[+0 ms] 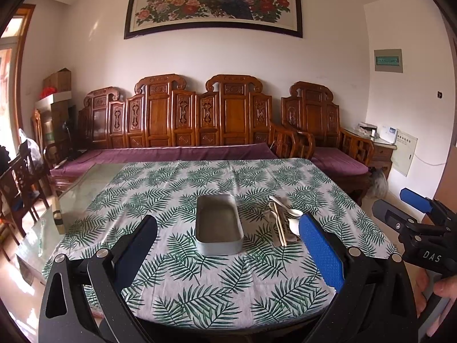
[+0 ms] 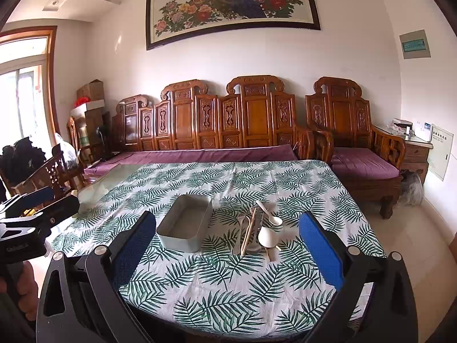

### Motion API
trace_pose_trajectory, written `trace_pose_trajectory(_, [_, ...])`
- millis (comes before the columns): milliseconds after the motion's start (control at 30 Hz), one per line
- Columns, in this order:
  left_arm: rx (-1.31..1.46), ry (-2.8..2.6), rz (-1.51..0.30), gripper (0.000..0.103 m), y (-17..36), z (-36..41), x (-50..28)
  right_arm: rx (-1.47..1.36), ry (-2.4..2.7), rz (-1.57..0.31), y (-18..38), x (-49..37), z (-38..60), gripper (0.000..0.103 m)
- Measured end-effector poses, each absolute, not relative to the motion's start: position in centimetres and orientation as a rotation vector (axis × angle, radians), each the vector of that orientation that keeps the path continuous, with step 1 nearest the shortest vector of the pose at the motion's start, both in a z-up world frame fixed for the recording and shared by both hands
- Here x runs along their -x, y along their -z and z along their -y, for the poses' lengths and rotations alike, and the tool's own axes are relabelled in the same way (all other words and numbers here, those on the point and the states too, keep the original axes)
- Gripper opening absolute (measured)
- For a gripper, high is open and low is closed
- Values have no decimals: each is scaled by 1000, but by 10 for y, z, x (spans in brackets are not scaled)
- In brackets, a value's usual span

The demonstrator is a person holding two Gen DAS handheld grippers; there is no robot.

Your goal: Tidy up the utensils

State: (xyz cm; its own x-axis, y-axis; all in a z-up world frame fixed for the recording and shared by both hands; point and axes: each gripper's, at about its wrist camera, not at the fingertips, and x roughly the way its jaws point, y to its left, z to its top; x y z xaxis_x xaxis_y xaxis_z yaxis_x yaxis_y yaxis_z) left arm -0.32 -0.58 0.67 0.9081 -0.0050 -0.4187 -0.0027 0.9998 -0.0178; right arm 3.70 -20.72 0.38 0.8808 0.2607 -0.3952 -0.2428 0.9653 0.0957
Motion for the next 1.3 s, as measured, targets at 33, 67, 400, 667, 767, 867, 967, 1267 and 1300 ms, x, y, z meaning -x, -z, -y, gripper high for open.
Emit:
trace_pose_trajectory(33, [17,2,-431,96,-7,6,3,-45,-264,-417,-4,-37,207,101])
trace_pose_trajectory(67, [16,2,-430,96,-8,7,4,-44,-264,-414,-4,-37,207,101])
trace_pose_trajectory(400, [11,8,-416,96,-11,8,8,-44,-267,-403,-8,-33,209,101])
trace_pose_trajectory(667, [10,10,-415,96,-11,9,9,-47,-266,-405,-6,-33,210,101])
trace_pose_trajectory(767, [9,11,-416,96,-11,9,9,-47,-266,-405,-6,-33,210,101])
trace_pose_trajectory(867, [9,11,-417,96,-11,10,9,-46,-266,-405,-7,-33,210,101])
trace_pose_trajectory(967, [9,11,-417,96,-11,10,9,-47,-266,-404,-7,-33,210,101])
trace_pose_trajectory(1267, [7,10,-417,96,-10,11,9,-46,-266,-405,-8,-33,211,101])
trace_pose_trajectory(1300, [6,10,-416,96,-11,11,9,-47,-266,-404,-8,-33,211,101])
